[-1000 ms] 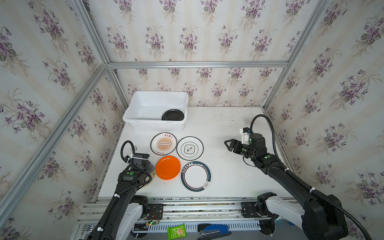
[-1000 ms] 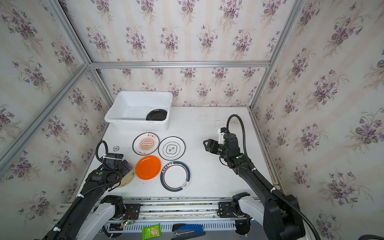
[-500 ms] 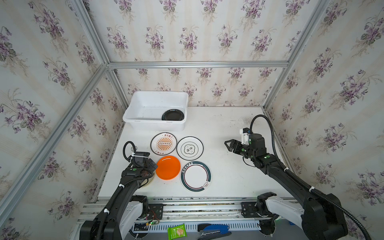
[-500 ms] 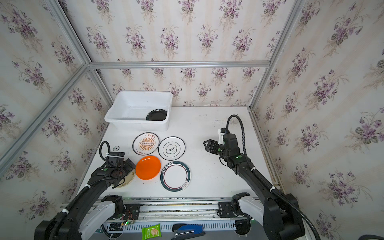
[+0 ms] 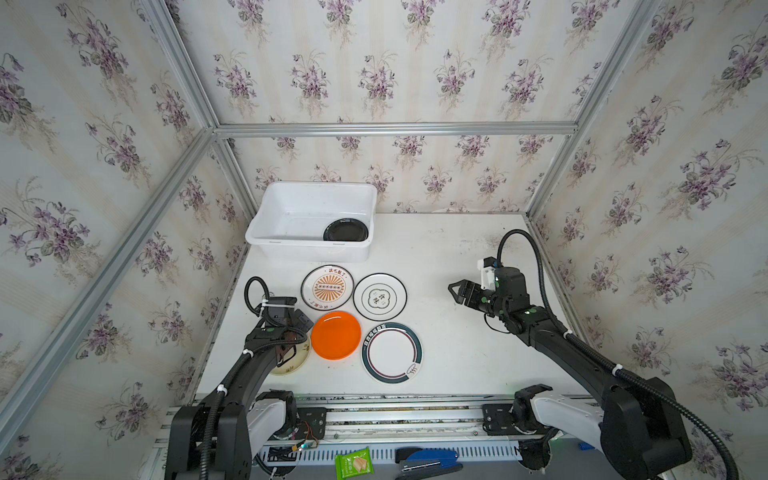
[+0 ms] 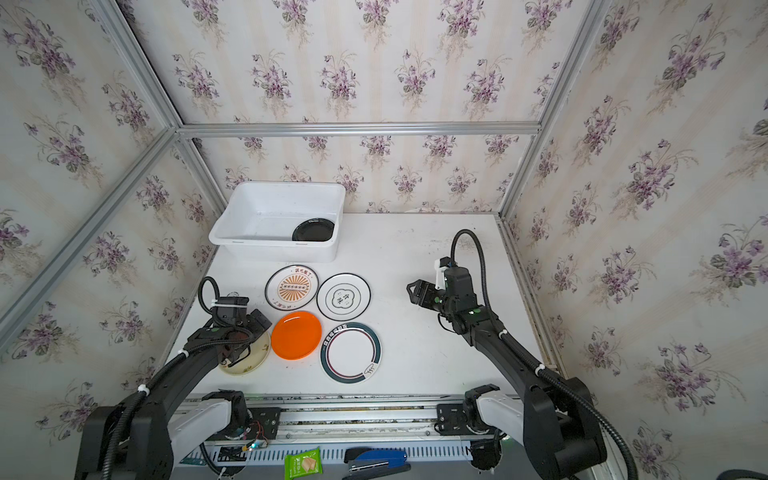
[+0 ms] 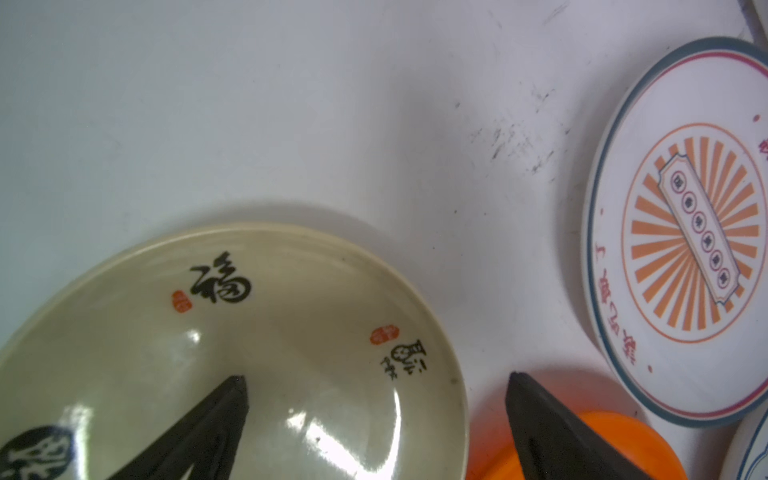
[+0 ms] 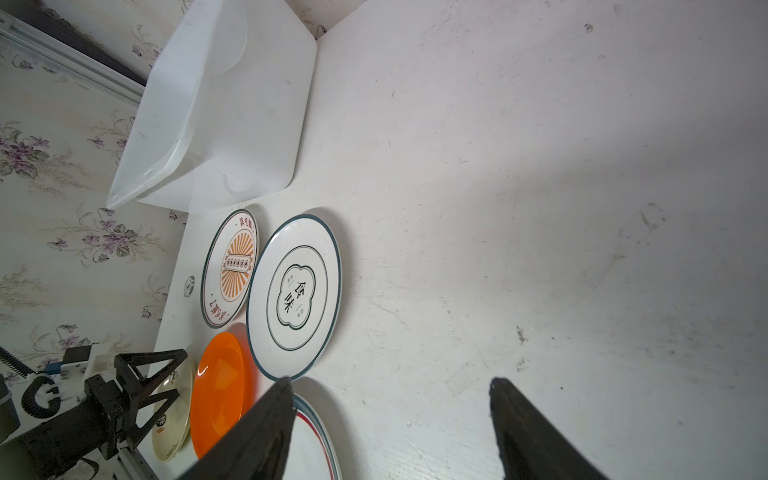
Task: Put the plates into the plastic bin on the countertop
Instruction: 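Lower the open left gripper onto the cream plate's rim nearest the robot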
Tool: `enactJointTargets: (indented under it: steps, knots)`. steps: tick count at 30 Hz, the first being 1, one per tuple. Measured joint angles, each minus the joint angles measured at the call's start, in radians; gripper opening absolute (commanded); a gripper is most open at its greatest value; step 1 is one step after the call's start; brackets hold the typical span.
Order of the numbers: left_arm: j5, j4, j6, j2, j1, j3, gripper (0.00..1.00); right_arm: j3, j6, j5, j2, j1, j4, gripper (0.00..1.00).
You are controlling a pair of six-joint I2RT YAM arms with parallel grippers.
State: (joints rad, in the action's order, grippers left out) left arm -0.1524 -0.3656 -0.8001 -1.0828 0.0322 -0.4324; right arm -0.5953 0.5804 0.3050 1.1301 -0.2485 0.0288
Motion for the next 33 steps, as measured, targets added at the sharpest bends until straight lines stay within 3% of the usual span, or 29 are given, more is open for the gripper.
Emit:
enactJointTargets:
  steps: [18,33]
  knots:
    - [0.077,0.106,0.032,-0.171,0.084,-0.094,0.99,-0.033,0.006,0.000,0.066,-0.001,-0.009,0.76]
    - [0.128,0.120,0.040,-0.298,0.093,-0.200,0.99,-0.052,0.024,0.004,0.105,-0.001,-0.010,0.76]
